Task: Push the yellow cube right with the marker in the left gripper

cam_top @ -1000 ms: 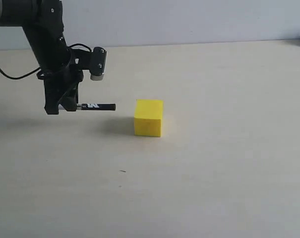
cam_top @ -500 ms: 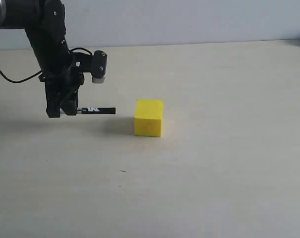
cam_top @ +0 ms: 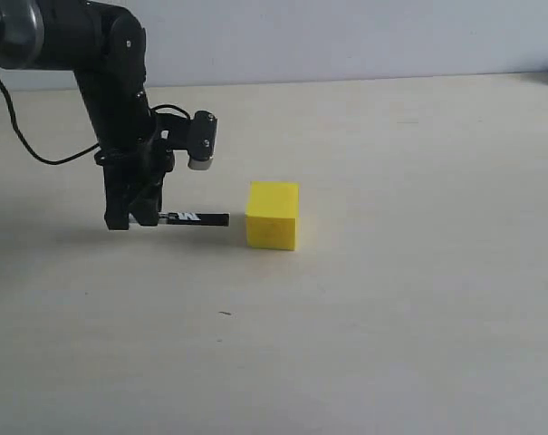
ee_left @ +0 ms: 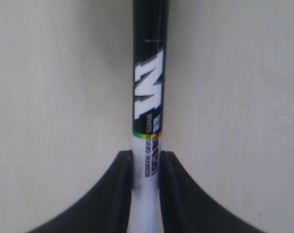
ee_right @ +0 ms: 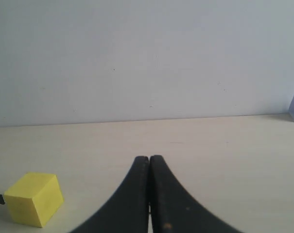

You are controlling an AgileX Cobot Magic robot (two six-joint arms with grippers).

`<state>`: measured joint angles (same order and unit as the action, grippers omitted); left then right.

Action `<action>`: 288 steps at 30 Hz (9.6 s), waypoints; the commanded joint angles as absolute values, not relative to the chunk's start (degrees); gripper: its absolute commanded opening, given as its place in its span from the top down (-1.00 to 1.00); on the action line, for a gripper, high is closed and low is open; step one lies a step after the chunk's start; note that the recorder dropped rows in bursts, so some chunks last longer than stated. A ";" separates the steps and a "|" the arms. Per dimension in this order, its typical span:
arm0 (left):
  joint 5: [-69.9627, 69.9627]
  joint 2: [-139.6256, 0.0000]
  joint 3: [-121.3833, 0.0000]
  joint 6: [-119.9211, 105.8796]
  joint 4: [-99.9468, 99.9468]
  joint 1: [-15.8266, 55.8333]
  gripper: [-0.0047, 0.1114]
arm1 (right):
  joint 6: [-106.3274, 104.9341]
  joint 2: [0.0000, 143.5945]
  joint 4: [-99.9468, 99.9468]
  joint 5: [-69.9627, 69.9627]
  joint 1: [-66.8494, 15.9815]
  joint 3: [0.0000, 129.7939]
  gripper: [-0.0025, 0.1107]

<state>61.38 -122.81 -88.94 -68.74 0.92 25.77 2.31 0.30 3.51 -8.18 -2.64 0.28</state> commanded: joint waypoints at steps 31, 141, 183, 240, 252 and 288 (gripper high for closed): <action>48.58 -122.52 -89.42 -57.40 3.76 36.77 0.92 | 2.22 0.00 3.49 -7.70 -2.69 0.00 0.96; 66.52 -133.74 -111.29 -45.55 0.00 44.37 0.92 | 2.22 0.00 3.49 -7.70 -2.69 0.00 0.96; 65.08 -139.36 -119.69 -27.81 -6.00 48.61 0.92 | 2.22 0.00 3.49 -7.70 -2.69 0.00 0.96; 69.96 -140.11 -122.16 -41.11 -5.59 44.93 0.92 | 2.22 0.00 3.49 -7.70 -2.69 0.00 0.96; 69.96 -140.11 -122.16 -41.33 -6.21 45.16 0.92 | 2.22 0.00 3.49 -7.70 -2.69 0.00 0.96; 64.27 -138.58 -122.16 -50.63 1.52 43.91 0.92 | 2.22 0.00 3.49 -7.70 -2.69 0.00 0.96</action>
